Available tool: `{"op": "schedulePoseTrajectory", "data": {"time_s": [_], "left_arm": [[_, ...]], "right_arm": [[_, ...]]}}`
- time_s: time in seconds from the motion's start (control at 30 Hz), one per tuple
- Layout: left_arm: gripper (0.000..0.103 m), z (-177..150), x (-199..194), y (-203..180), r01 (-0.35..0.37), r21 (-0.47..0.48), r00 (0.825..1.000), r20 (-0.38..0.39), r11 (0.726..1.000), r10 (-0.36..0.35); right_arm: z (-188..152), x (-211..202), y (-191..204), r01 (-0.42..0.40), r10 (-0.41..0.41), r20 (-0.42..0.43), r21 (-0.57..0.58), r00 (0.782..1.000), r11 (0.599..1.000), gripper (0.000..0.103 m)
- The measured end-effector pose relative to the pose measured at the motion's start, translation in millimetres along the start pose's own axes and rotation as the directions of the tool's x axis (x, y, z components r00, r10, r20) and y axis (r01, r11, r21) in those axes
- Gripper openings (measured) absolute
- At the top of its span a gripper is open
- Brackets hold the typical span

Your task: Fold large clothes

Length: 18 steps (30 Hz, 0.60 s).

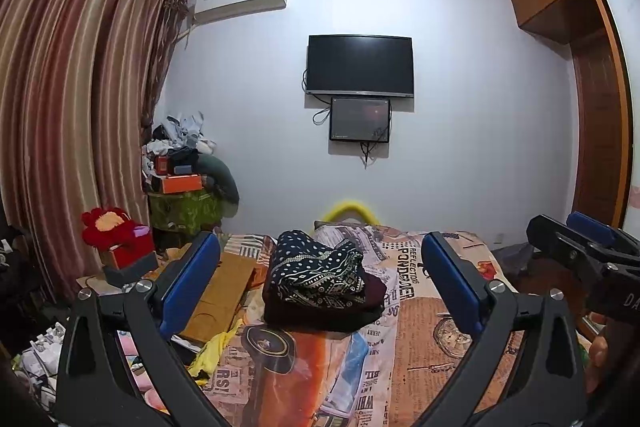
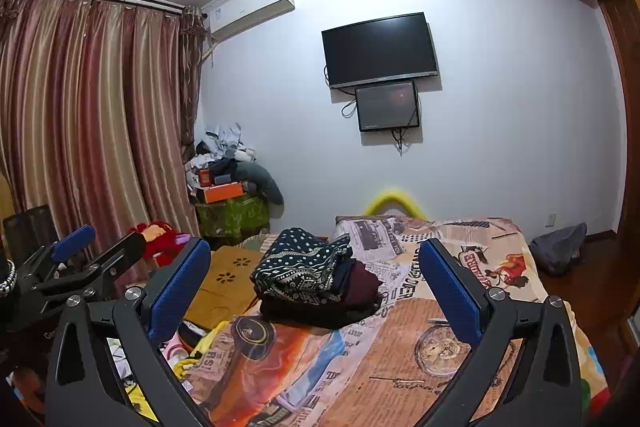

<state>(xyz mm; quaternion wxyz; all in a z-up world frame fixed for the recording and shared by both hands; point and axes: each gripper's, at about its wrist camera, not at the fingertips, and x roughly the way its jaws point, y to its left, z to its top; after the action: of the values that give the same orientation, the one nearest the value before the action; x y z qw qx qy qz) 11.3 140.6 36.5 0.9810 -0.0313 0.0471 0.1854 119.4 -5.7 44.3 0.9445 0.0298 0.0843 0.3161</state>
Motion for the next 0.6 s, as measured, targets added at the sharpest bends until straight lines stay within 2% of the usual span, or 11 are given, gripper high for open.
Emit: {"op": "schedulePoseTrajectory", "data": {"time_s": [0.6], "left_arm": [[0.101,-4.2,6.7,3.4,0.034,-0.021,0.999,-0.029,0.999,-0.035]], "right_arm": [[-2.3,-0.5,-2.4,0.007,-0.007,0.007,-0.007,1.0,1.0,0.103]]}}
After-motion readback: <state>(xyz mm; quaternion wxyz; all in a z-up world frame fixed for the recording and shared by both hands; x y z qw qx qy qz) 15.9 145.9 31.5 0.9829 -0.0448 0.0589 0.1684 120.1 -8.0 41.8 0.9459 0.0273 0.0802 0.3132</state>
